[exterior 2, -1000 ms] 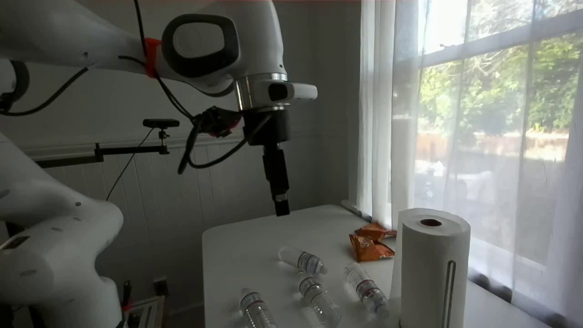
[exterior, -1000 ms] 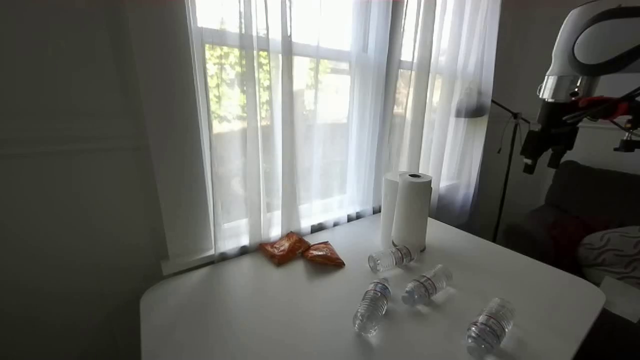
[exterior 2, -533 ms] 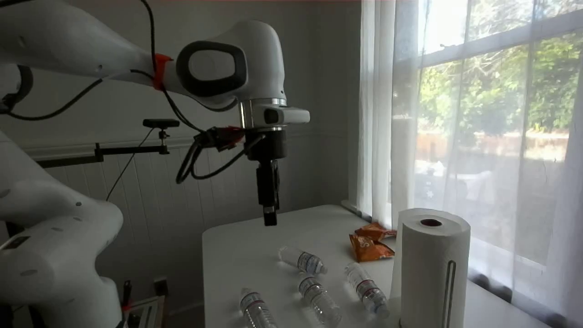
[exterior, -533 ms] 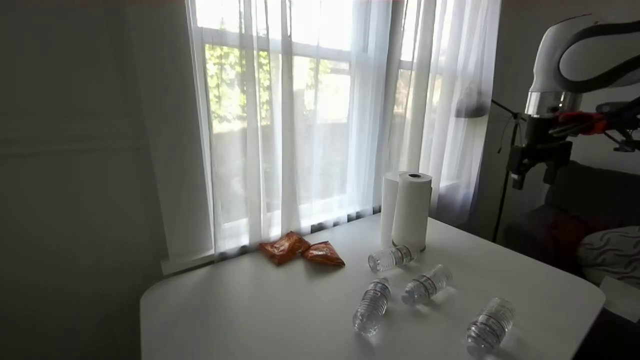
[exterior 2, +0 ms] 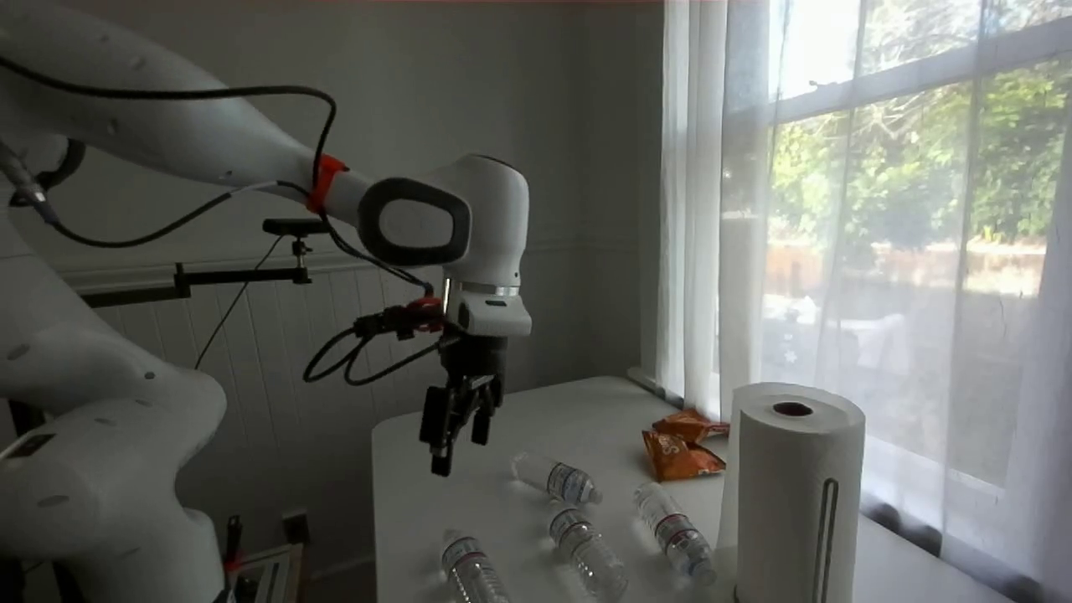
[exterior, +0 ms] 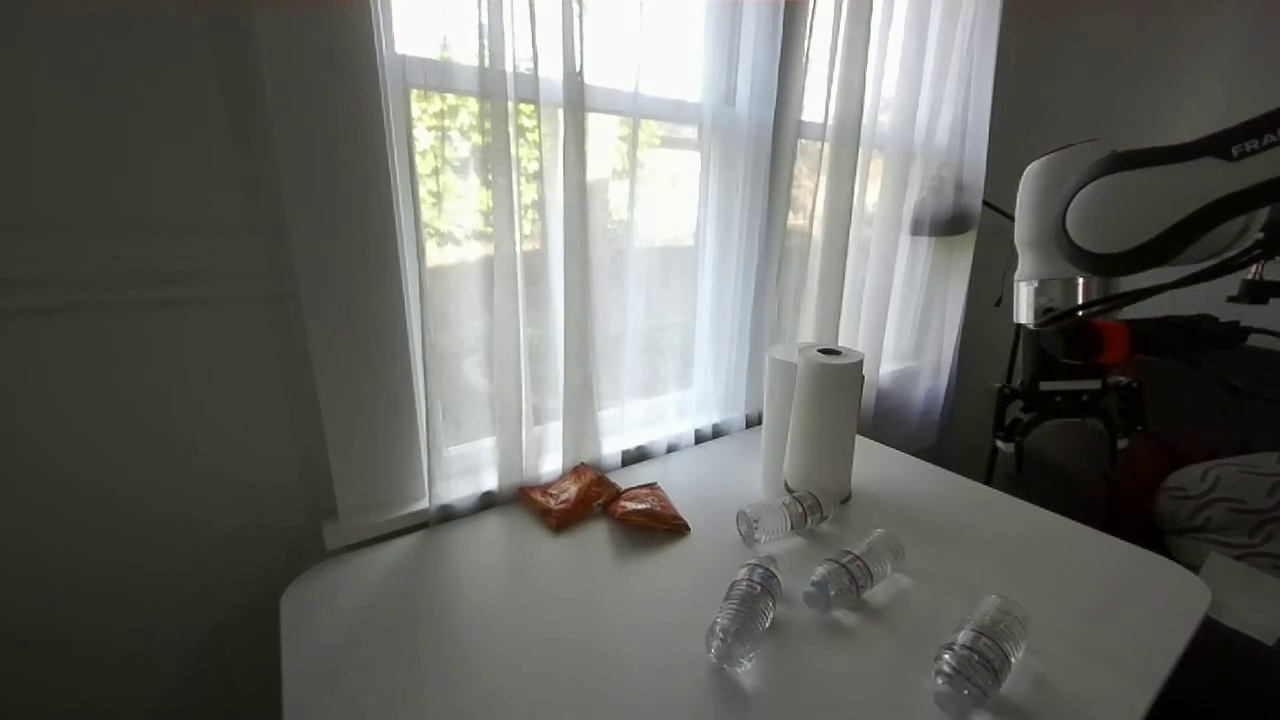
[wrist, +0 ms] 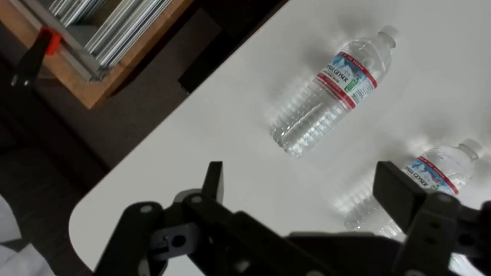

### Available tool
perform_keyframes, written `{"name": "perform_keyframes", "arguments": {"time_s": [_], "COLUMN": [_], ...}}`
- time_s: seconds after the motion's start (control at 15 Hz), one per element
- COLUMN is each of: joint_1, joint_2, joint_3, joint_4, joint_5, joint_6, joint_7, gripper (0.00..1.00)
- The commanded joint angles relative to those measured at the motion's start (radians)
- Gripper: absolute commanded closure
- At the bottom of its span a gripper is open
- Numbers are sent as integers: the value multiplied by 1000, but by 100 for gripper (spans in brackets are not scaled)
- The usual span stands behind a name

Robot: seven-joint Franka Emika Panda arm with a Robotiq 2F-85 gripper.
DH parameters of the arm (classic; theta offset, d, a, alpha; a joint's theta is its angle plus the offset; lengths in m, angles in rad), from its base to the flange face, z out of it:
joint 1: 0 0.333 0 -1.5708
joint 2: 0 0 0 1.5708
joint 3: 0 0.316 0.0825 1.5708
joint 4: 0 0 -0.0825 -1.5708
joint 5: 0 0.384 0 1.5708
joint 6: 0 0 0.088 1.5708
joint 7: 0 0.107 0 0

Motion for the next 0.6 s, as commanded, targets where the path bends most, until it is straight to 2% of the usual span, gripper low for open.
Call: {"name": "perform_keyframes", "arguments": {"time_s": [0.0,0.07,0.2,0.27,0.53], "joint_1": [1,6,2,7,7], "joint_2": [21,27,42,48,59], "joint_3": [9,13,16,5,5], "joint_4": [-86,-108,-134,-99,-118], "joint_5": [91,98,40,54,52], "joint_6": [99,131,153,114,133], "joint_7": [145,164,145,130,131], "gripper": [0,0,0,0,0]}}
